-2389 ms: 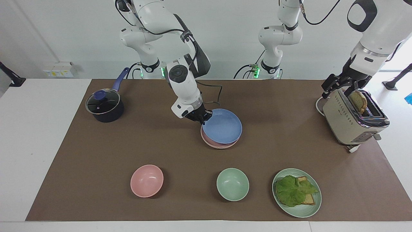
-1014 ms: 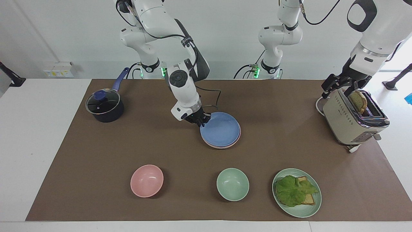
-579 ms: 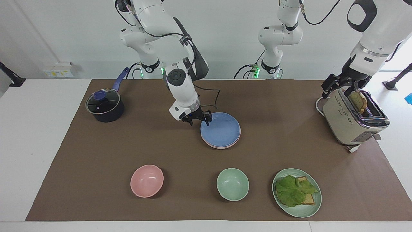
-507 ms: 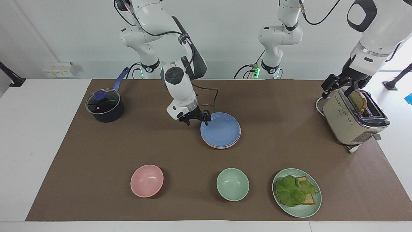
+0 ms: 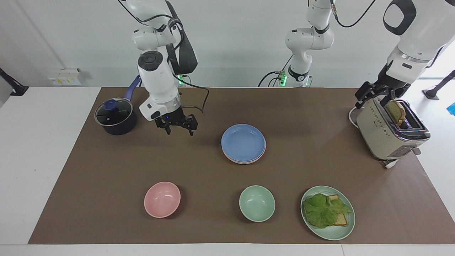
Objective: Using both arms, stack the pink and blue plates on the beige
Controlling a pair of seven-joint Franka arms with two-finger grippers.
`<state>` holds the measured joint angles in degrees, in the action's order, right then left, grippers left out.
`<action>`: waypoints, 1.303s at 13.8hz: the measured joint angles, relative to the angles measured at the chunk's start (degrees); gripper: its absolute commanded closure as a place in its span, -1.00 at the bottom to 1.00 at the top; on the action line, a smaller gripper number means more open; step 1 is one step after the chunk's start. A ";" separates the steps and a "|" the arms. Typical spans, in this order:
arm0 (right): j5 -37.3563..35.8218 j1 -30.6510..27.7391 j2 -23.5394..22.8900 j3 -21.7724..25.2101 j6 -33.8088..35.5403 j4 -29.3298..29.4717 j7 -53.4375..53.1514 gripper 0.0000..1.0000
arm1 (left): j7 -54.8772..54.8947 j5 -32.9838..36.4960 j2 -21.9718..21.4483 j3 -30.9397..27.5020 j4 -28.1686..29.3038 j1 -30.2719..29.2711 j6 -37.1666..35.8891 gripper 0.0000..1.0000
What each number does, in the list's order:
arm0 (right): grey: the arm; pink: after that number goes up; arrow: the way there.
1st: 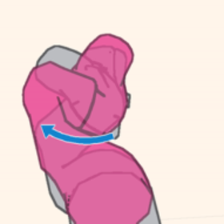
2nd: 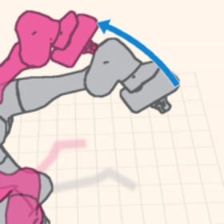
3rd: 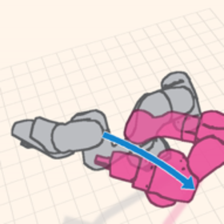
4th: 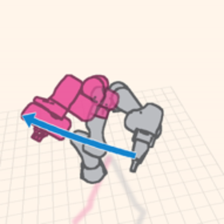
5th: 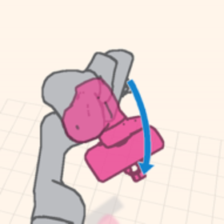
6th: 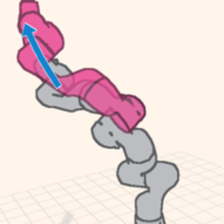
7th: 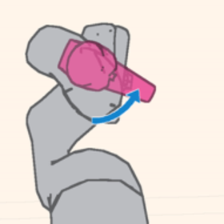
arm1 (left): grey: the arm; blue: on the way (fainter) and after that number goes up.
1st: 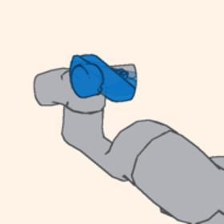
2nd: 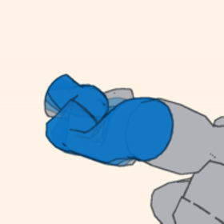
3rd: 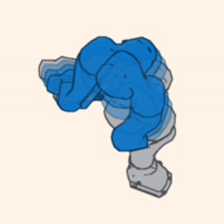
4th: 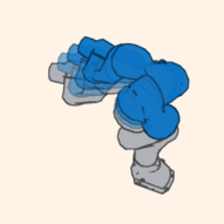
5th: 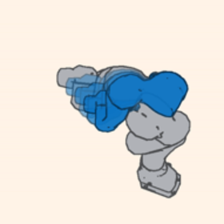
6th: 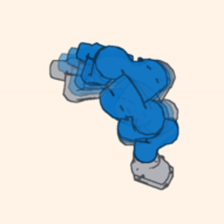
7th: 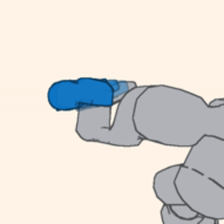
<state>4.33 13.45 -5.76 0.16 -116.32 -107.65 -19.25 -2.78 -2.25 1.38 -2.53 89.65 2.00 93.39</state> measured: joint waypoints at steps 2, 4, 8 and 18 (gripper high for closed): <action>-0.02 -2.20 1.81 0.05 3.47 0.49 1.02 -1.00 | 0.00 0.00 0.00 0.00 0.00 0.00 0.00 -1.00; -0.07 -4.22 4.28 0.09 7.12 0.78 1.09 -1.00 | 0.00 0.00 0.00 0.00 0.00 0.00 0.00 -1.00; -1.24 -9.01 8.80 0.15 13.58 2.01 4.10 -1.00 | 0.00 0.00 0.00 0.00 0.00 0.00 0.00 -1.00; -4.44 -15.31 9.75 0.46 25.19 14.66 11.90 -1.00 | 0.00 0.00 0.00 0.00 0.00 0.00 0.00 -1.00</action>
<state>-0.12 -1.86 3.99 0.62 -91.12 -92.99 -7.35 -2.78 -2.25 1.38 -2.53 89.65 2.00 93.39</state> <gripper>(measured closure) 0.000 0.000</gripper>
